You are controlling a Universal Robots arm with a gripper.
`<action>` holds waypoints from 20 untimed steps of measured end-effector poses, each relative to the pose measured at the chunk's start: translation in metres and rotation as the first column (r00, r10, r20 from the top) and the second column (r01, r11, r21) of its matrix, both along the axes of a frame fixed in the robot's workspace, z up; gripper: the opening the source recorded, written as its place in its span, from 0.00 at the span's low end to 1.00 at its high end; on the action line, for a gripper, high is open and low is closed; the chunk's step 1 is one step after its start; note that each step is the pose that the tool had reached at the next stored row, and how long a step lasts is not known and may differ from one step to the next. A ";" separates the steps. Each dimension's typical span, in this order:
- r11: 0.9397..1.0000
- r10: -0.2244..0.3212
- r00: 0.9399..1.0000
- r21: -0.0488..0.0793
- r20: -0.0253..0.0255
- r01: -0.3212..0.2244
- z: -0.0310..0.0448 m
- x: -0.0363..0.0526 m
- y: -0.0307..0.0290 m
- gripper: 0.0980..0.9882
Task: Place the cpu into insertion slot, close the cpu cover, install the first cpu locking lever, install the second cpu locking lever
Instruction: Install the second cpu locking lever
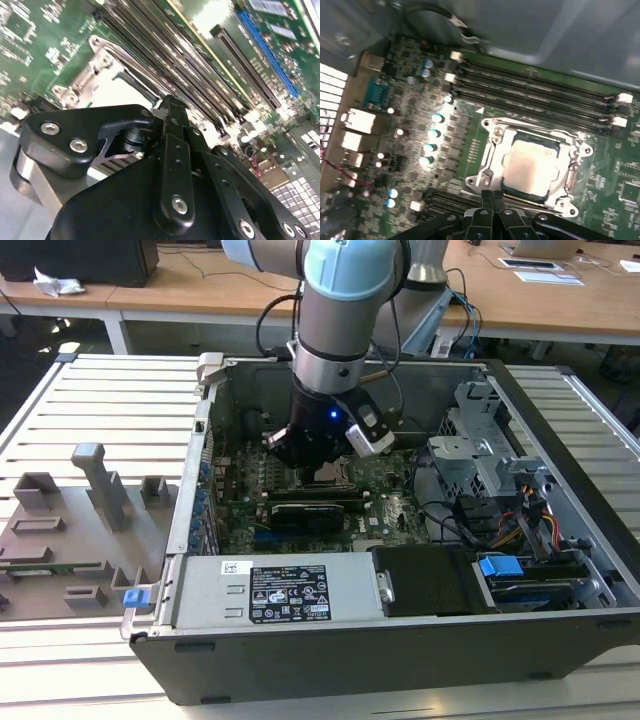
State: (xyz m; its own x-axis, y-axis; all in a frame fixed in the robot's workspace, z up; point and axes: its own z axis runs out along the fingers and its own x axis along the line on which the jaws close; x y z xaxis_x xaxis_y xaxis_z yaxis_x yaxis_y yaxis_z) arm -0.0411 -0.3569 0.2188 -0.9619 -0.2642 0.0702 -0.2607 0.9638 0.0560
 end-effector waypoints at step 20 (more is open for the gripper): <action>0.999 0.000 1.000 -0.050 -0.010 0.000 0.0303 0.0214 0.0287 0.01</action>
